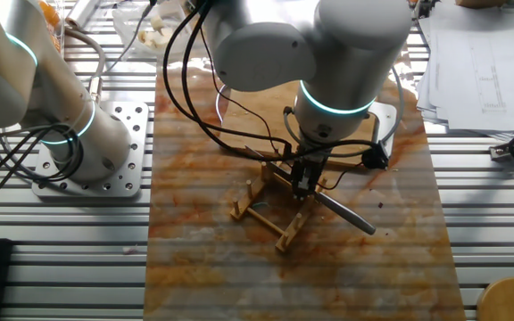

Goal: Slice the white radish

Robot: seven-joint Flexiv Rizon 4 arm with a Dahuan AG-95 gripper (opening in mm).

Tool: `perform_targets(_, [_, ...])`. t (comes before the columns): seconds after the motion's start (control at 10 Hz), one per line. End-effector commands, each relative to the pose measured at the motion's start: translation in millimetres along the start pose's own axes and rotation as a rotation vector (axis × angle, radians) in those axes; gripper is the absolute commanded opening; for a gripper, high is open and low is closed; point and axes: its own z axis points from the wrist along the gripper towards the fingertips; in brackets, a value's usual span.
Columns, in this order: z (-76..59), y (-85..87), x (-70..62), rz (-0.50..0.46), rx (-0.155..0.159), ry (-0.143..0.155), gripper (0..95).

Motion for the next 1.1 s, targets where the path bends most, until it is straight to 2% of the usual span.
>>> perform_targets(0.1, [0.2, 0.1, -0.8, 0.0, 0.0, 0.001, 38.0])
perform_targets(0.6, [4.6, 13.3, -5.1, 0.0, -0.005, -0.014, 38.0])
perform_targets(0.8, [4.3, 13.5, -5.1, 0.0, -0.001, -0.011, 38.0])
perform_targets(0.9, [4.3, 13.5, -5.1, 0.0, -0.001, -0.011, 19.0])
perform_targets(1.1, [4.9, 13.6, -5.1, 0.0, -0.001, -0.01, 19.0])
